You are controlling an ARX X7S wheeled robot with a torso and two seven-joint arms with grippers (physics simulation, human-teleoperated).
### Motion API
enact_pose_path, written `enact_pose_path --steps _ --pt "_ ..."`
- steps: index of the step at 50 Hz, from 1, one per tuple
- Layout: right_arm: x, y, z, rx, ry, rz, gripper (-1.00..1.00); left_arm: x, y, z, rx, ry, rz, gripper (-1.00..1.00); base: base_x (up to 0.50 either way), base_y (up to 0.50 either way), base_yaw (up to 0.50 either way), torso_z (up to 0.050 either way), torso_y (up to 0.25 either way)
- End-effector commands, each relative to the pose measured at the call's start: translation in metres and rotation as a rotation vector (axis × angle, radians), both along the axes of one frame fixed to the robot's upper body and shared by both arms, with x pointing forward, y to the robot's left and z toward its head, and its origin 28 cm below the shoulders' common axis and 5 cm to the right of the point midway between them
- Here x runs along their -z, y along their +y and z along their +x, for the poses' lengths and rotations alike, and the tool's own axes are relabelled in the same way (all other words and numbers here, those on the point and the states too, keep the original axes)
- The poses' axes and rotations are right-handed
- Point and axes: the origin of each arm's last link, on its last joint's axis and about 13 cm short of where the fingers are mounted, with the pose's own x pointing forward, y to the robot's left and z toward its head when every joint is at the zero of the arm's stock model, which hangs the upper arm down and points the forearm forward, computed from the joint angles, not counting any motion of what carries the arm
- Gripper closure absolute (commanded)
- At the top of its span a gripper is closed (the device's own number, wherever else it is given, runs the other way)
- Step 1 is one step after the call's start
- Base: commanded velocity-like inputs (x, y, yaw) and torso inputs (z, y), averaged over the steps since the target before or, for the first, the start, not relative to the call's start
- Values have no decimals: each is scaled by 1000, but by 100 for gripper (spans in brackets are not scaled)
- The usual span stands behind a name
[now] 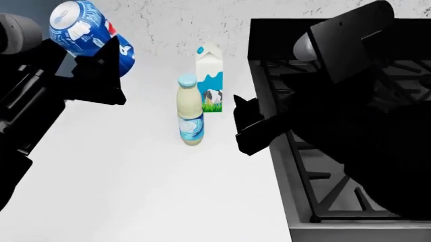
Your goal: Move the drinks to the dining counter.
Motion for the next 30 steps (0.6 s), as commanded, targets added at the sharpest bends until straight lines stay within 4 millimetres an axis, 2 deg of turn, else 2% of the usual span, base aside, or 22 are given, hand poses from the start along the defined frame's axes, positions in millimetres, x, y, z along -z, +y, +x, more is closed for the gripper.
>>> enact_pose_path --steps 1,10,30 --pt "-2 10 19 -52 22 -46 -100 2 0 2 -1 5 -12 100 0 0 0 0 0" --pt "-2 22 31 -106 45 -81 -100 4 1 2 1 12 -15 100 0 0 0 0 0" --pt "0 33 59 -146 70 -91 -100 6 4 0 -1 15 -20 100 0 0 0 0 1"
